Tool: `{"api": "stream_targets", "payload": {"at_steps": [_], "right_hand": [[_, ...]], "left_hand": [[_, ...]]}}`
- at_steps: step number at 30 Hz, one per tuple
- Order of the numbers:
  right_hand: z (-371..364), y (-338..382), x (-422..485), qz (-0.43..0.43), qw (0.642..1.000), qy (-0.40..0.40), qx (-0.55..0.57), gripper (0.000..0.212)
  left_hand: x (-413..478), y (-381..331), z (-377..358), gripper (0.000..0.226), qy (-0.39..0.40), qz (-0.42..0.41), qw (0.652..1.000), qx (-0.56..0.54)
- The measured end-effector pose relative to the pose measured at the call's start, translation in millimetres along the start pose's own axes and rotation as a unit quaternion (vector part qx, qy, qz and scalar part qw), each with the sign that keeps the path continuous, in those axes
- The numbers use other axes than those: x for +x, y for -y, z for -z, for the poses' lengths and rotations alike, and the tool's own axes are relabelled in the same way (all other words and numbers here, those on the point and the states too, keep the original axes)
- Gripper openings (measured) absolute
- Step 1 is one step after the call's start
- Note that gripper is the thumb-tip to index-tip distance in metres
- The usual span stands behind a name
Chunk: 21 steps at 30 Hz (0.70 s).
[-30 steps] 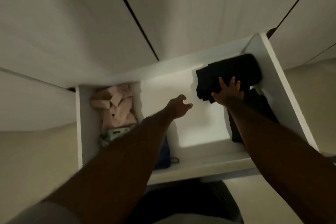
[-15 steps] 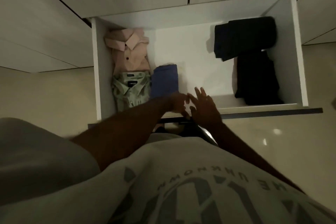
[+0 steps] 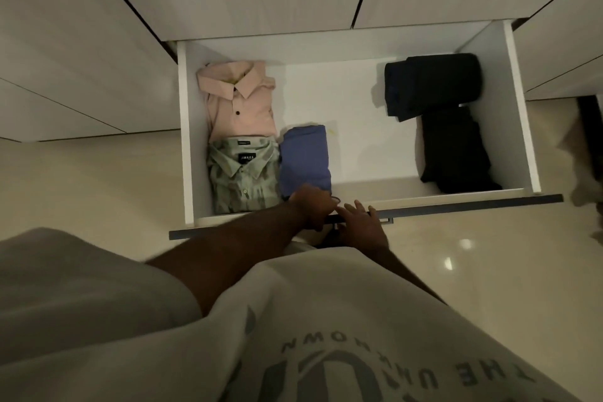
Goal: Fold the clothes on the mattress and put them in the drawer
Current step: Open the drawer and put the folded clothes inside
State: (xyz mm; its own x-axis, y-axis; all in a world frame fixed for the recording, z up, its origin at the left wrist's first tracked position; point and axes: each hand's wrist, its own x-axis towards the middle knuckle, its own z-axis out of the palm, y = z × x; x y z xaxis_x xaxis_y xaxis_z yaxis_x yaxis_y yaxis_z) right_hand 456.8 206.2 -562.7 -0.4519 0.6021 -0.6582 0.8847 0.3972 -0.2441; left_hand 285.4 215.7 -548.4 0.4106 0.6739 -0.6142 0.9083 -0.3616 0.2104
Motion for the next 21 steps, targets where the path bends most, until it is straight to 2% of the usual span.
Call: {"api": "stream_targets", "payload": {"at_steps": [5,8,10,11,12,14,16,17,18,19,21], "right_hand": [[7,14,4,-0.029,0.998,-0.039,0.027,0.059],[7,20,13,-0.057,0.995,-0.054,0.055,0.065],[7,29,17,-0.103,0.985,-0.079,0.118,0.070],[14,38,17,-0.133,0.968,-0.101,0.189,0.071],[23,44,19,-0.186,0.931,-0.128,0.288,0.070],[45,56,26,-0.263,0.805,-0.160,0.507,0.050],[69,62,44,-0.267,0.638,-0.148,0.706,0.026],[82,68,54,-0.277,0.530,-0.140,0.789,0.016],[93,73,62,-0.273,0.482,-0.154,0.818,0.011],[102,76,74,-0.290,0.419,-0.150,0.847,0.012],[119,90,90,-0.296,0.361,-0.153,0.871,0.020]], "left_hand": [[-5,12,4,0.030,-0.055,-0.002,0.998,0.012],[-6,18,8,0.025,-0.087,0.015,0.996,0.011],[-5,21,11,0.026,-0.093,0.052,0.994,-0.007],[-1,24,12,0.027,-0.097,0.069,0.993,-0.016],[1,28,12,0.026,-0.109,0.084,0.990,-0.016],[6,41,16,0.025,-0.143,0.118,0.981,-0.048],[9,55,22,0.024,-0.148,0.144,0.975,-0.083],[11,61,27,0.023,-0.146,0.154,0.975,-0.064],[14,66,32,0.023,-0.127,0.173,0.974,-0.068],[17,74,36,0.024,-0.097,0.191,0.973,-0.081],[20,92,48,0.028,-0.054,0.247,0.949,-0.186]]}}
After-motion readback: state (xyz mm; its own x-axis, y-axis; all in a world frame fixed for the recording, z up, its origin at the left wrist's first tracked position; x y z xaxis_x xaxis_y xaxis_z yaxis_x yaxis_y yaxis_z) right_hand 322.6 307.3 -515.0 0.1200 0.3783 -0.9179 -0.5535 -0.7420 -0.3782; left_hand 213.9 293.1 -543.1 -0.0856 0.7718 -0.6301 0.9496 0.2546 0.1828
